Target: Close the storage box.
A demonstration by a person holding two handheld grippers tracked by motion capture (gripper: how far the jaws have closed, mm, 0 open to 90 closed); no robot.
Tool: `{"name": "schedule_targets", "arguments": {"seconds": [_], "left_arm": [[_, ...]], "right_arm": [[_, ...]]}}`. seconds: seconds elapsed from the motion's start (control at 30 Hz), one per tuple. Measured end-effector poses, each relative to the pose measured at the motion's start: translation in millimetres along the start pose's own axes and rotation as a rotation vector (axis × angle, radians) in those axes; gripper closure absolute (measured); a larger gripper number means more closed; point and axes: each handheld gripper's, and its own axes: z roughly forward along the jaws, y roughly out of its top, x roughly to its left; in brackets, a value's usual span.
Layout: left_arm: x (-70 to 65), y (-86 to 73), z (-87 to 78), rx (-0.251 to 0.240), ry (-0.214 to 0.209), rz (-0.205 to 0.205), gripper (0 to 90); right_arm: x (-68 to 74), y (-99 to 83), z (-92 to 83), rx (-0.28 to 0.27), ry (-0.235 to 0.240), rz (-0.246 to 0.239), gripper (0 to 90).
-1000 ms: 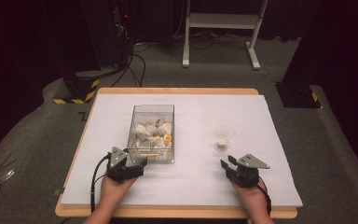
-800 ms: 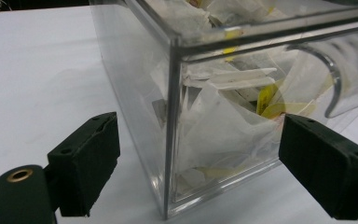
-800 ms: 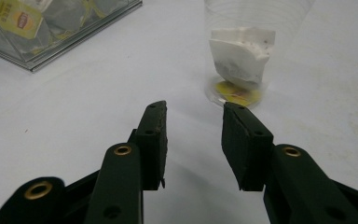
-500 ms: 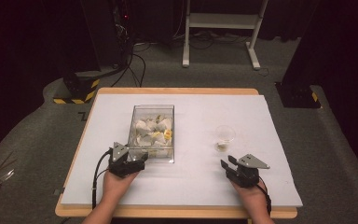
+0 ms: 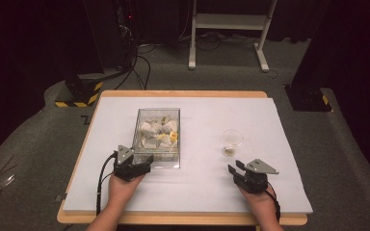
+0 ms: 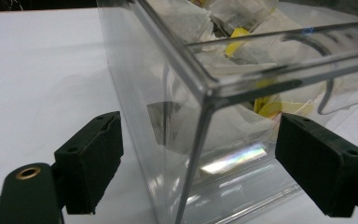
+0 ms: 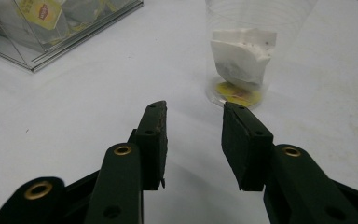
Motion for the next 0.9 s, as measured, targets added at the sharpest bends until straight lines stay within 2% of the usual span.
{"name": "schedule_targets", "arguments": {"seconds": [0.3,0.6,0.9], "left_arm": [[3.3,0.1,-5.4,0.011,-0.006,0.005,17.6],[10.3,-4.8,-17.9,0.045,-0.034,0.037,18.9],[21.6,-18.3,-32.2,0.101,-0.047,0.099,22.4]], "right_arm": [[-0.1,0.0,0.0,0.0,0.001,-0.003,60.9],[0.3,-0.1,0.2,0.001,0.0,-0.006,61.0],[0.1,-0.5,0.1,0.004,-0.003,-0.004,60.9]]}}
